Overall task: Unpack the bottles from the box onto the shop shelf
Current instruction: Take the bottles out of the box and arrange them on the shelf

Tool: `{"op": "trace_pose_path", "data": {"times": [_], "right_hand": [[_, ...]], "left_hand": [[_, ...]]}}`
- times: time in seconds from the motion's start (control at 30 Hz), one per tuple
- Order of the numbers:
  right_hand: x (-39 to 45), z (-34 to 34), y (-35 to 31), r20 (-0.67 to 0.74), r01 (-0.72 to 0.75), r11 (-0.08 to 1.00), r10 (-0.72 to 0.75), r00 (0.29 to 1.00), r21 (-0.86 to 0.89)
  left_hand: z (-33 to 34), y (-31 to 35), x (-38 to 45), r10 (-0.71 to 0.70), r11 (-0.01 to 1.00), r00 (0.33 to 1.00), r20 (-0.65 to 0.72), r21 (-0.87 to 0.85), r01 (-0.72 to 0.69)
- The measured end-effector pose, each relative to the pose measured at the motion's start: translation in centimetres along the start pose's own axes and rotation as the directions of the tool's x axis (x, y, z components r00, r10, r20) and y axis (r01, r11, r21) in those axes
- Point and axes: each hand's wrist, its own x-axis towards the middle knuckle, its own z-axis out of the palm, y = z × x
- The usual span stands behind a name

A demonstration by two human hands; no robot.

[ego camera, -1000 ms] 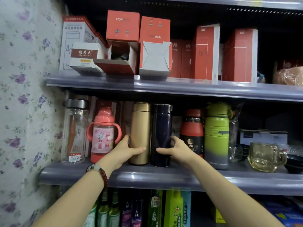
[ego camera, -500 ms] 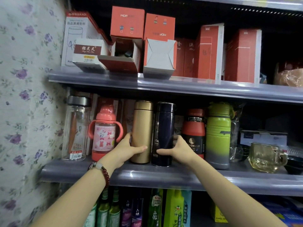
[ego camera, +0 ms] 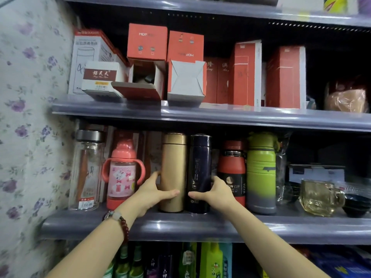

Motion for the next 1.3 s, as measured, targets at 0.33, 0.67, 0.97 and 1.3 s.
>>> {"op": "trace_pose_path", "data": {"times": [0.33,0.67,0.97,1.3], "right_hand": [[-1.3,0.0,-0.7,-0.224,-0.016,0.979,-0.03,0.974,-0.201],[-1.7,1.0,0.3,-0.319,0.01,0.997,-0.036,0.947,-0.081],[-0.6,1.4,1.4,-0.326,0.003,0.999,-0.014,0.945,-0.032],[-0.5,2.0,1.9,-0.359,0.008,0.988,-0.065,0.931,-0.156]], "left_hand": [[1.9,0.1,0.7,0.022,1.0,0.998,-0.051,0.0,-0.022],[3.2,0.2,1.2,-0.016,1.0,0.994,-0.112,-0.009,0.015],[3.1,0.0,1.3,-0.014,1.0,0.992,-0.122,0.006,0.014],[3.3,0.6,0.8,-0.048,0.993,0.988,-0.145,0.098,0.063]]}}
